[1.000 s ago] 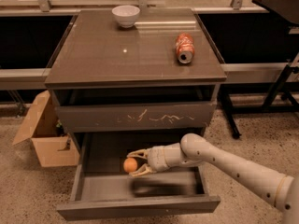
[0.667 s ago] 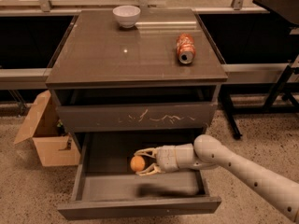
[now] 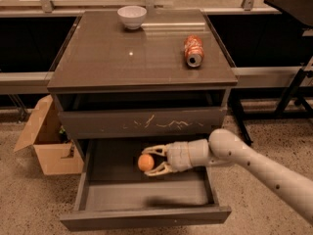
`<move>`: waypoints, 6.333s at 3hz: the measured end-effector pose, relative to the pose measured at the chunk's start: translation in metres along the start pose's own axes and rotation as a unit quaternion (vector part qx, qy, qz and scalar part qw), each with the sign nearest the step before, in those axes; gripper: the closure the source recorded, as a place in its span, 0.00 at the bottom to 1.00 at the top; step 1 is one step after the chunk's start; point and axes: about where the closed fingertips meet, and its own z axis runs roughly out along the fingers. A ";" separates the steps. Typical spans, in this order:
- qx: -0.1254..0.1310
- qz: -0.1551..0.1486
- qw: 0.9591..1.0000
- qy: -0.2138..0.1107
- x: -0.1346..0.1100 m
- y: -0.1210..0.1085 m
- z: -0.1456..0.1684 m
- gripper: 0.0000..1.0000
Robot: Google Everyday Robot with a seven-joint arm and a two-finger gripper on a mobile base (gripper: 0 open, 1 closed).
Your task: Pick orange from middle drawer and place on counter
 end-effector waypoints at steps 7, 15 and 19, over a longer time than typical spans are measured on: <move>-0.035 -0.234 0.967 0.095 -0.200 -0.211 -0.123 1.00; 0.144 -0.148 0.974 0.091 -0.176 -0.379 -0.104 1.00; 0.195 0.042 0.979 0.049 -0.187 -0.384 -0.047 1.00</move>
Offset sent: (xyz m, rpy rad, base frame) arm 0.0143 -0.0210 0.1724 -0.2216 -0.1827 0.0603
